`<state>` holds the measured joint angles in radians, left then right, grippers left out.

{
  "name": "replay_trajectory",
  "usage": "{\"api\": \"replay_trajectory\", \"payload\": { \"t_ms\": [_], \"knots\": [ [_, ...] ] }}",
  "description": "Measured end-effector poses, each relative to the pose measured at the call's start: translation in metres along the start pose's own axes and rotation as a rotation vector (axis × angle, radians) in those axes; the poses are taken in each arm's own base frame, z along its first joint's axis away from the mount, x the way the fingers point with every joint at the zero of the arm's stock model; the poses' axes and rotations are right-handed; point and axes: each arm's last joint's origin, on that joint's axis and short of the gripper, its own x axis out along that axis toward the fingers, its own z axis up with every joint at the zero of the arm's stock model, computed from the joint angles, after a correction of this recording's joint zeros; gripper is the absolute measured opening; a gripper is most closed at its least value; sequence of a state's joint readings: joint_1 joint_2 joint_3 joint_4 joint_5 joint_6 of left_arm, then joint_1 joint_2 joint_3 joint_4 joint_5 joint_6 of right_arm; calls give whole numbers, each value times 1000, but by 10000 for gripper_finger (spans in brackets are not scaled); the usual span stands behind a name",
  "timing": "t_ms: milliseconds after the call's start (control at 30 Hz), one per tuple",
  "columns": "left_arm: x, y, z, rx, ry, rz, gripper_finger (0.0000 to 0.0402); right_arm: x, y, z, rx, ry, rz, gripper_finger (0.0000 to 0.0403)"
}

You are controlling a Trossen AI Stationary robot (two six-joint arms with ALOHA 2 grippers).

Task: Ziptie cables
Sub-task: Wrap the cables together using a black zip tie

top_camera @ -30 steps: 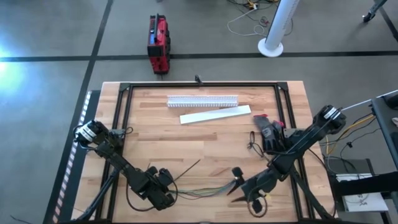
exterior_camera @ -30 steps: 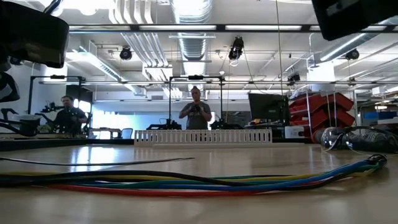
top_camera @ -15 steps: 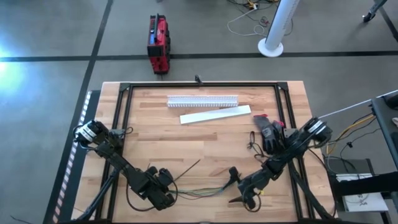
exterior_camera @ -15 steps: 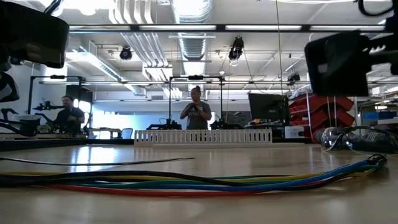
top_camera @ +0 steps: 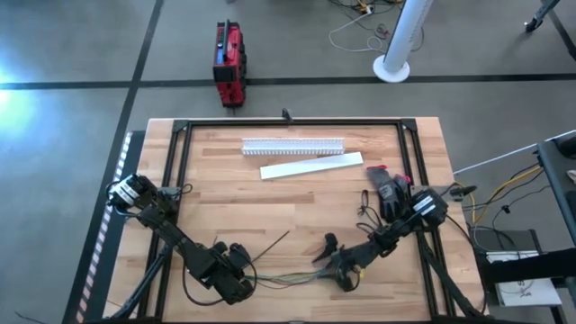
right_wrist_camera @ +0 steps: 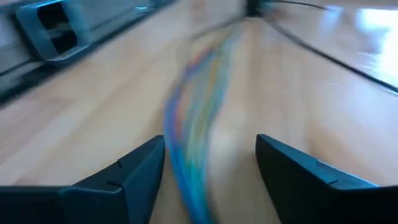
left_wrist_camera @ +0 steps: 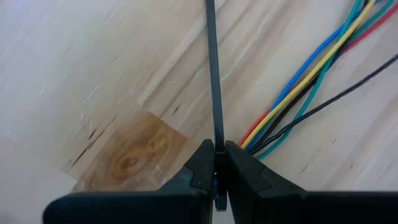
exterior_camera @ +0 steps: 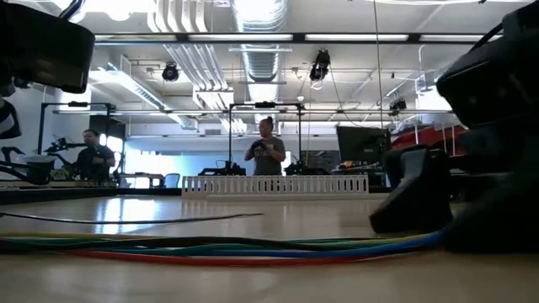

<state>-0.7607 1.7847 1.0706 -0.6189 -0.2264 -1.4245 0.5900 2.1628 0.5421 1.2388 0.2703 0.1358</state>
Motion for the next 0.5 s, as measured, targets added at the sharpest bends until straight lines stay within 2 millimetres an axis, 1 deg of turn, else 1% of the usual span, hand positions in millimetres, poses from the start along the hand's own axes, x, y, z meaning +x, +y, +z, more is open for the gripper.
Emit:
{"api": "replay_trajectory", "payload": {
  "t_ms": [100,267,400,500],
  "knots": [
    [0,0,0,-21,0,1,9,-2,3,-2,50,11,-110,208],
    [0,1,2,-65,0,8,9,-6,15,0,96,26,-226,161],
    [1,2,4,-116,-25,19,9,-2,24,3,113,37,-284,121],
    [1,3,6,-151,-80,24,9,2,30,5,136,43,-320,91]
  ]
}}
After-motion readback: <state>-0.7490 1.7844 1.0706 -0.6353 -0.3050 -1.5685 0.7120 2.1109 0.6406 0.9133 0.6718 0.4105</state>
